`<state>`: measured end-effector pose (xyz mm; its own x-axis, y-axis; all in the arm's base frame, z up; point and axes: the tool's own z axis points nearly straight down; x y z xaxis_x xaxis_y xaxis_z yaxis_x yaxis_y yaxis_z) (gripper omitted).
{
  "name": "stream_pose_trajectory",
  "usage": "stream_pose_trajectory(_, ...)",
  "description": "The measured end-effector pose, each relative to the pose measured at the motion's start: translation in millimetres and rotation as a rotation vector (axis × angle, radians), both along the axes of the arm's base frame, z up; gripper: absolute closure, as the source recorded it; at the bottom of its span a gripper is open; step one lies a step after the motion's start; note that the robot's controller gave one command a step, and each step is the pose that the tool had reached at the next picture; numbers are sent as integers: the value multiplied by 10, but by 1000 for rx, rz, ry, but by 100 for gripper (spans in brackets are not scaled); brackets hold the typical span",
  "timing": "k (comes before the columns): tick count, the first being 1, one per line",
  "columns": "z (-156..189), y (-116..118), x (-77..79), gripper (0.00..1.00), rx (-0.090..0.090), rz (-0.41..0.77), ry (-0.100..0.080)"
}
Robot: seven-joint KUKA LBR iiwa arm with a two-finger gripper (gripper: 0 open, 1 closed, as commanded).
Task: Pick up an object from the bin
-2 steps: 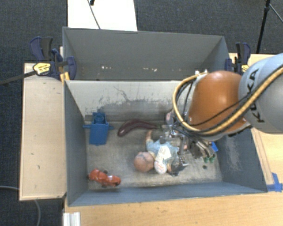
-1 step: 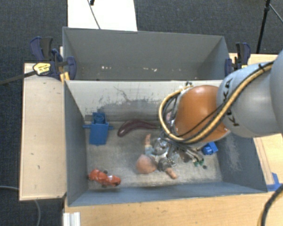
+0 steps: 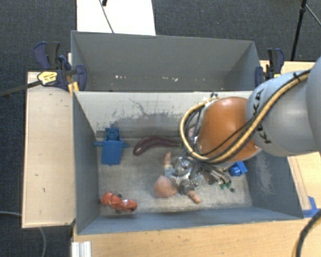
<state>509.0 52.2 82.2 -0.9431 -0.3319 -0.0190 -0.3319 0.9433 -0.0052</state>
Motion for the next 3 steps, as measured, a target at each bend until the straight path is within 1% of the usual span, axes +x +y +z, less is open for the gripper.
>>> stream_pose_trajectory(1,972,-11,298,100,0,-40,18)
stream_pose_trajectory(2,972,-11,298,100,0,-41,18)
stream_pose_trajectory(3,1416,-5,290,100,-1,-39,24)
